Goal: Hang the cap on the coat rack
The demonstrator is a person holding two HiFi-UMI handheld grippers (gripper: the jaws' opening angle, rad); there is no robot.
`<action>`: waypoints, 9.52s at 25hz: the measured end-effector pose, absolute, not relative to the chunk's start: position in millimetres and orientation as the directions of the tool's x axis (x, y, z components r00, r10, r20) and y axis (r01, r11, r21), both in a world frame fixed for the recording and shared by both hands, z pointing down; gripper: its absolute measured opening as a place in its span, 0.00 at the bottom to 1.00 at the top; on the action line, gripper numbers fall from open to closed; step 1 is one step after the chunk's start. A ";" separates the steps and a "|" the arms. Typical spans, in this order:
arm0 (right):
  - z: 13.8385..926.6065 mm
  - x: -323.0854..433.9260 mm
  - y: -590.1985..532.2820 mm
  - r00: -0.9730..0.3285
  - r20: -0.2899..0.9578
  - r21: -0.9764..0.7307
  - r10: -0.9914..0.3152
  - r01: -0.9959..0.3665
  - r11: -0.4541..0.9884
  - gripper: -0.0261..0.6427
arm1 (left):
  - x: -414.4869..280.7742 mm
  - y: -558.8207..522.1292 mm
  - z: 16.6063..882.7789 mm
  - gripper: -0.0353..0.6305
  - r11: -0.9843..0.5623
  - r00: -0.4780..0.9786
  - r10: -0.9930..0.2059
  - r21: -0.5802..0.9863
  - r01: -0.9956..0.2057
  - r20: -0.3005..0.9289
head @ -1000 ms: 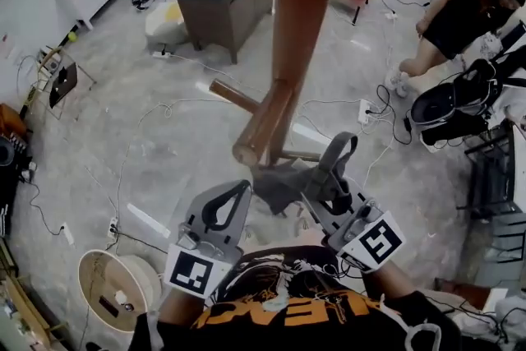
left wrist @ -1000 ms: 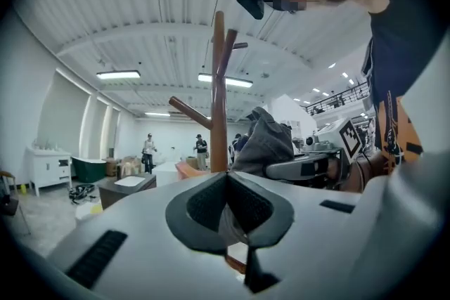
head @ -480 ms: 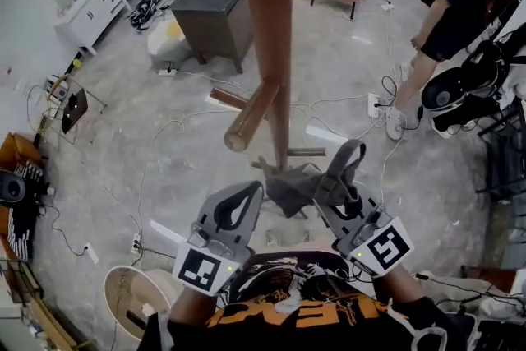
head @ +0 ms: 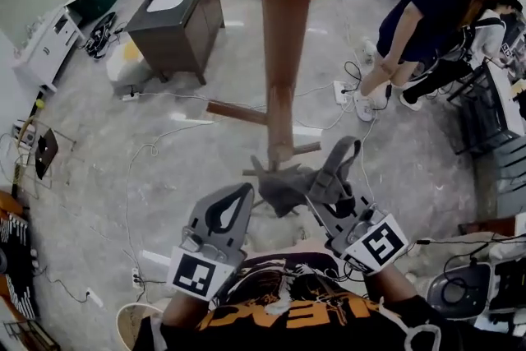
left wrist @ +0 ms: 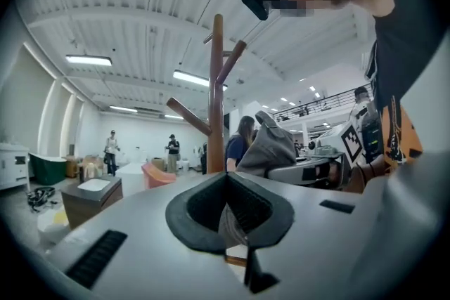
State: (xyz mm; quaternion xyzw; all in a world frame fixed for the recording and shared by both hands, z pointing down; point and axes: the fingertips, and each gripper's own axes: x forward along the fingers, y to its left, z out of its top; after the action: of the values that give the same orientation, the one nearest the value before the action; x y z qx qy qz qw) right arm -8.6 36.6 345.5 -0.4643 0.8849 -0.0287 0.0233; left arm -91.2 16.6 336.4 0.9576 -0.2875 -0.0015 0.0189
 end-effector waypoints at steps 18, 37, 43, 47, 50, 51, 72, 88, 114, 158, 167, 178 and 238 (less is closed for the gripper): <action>340.7 -29.7 35.9 -0.450 -0.042 -0.074 -0.892 -0.889 0.452 0.10 | -102.3 9.1 324.5 0.09 -0.914 0.914 -0.405 0.030 -0.406 0.020; 351.7 -72.9 8.4 -0.042 -0.007 -0.071 -0.999 -0.997 0.042 0.10 | -132.4 -47.3 346.0 0.09 -0.999 1.000 0.014 0.051 0.014 0.010; 348.6 -81.4 27.7 0.039 -0.013 -0.051 -0.999 -0.998 -0.038 0.10 | -133.6 -44.0 345.7 0.09 -0.998 0.998 0.064 0.027 0.064 0.006; 331.7 -68.2 30.2 0.041 -0.039 -0.050 -0.998 -0.998 -0.039 0.10 | -124.9 -41.3 331.8 0.09 -0.997 0.998 0.066 0.028 0.066 0.021; 331.5 -69.7 21.4 0.031 -0.060 -0.057 -0.998 -0.998 -0.028 0.10 | -126.2 -49.9 329.1 0.09 -0.998 0.998 0.056 0.007 0.056 0.026; 334.0 -72.3 17.9 0.031 -0.058 -0.059 -0.998 -0.998 -0.028 0.10 | -128.5 -53.1 330.7 0.09 -0.998 0.998 0.058 0.007 0.058 0.027; 363.9 -126.0 -33.9 0.509 0.020 -0.032 -0.860 -0.860 -0.510 0.10 | -137.8 -126.4 355.6 0.09 -0.843 0.844 0.537 0.038 0.537 -0.007; 368.9 -131.9 -57.6 0.650 0.005 -0.045 -0.760 -0.759 -0.650 0.10 | -122.8 -143.7 362.1 0.09 -0.719 0.719 0.695 0.020 0.695 -0.005; 389.5 -159.6 -105.3 0.854 -0.023 -0.103 -0.520 -0.519 -0.849 0.10 | -126.4 -177.3 383.7 0.09 -0.486 0.485 0.874 0.045 0.873 0.038; 366.1 -95.5 -185.4 0.903 0.037 0.018 -0.429 -0.430 -0.903 0.10 | -75.2 -253.3 368.0 0.09 -0.393 0.393 0.919 0.012 0.919 -0.025; 393.3 -69.4 -181.1 0.901 0.070 0.036 -0.428 -0.431 -0.901 0.10 | -79.1 -265.7 366.8 0.09 -0.418 0.418 0.908 0.009 0.908 -0.031; 427.7 -66.3 -168.8 0.895 0.099 -0.010 -0.435 -0.436 -0.900 0.10 | -87.5 -264.3 371.5 0.09 -0.440 0.440 0.898 -0.011 0.898 -0.025; 348.4 -169.4 -109.7 0.950 -0.062 0.062 -0.305 -0.301 -0.952 0.06 | -91.1 -221.9 350.6 0.09 -0.356 0.357 0.934 0.023 0.934 -0.031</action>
State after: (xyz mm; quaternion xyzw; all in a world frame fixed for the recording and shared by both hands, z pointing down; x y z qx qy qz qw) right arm -169.4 -109.7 348.4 -0.9872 0.1534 0.0354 -0.0258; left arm -91.1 -221.9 350.6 0.8234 0.5671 -0.0064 0.0181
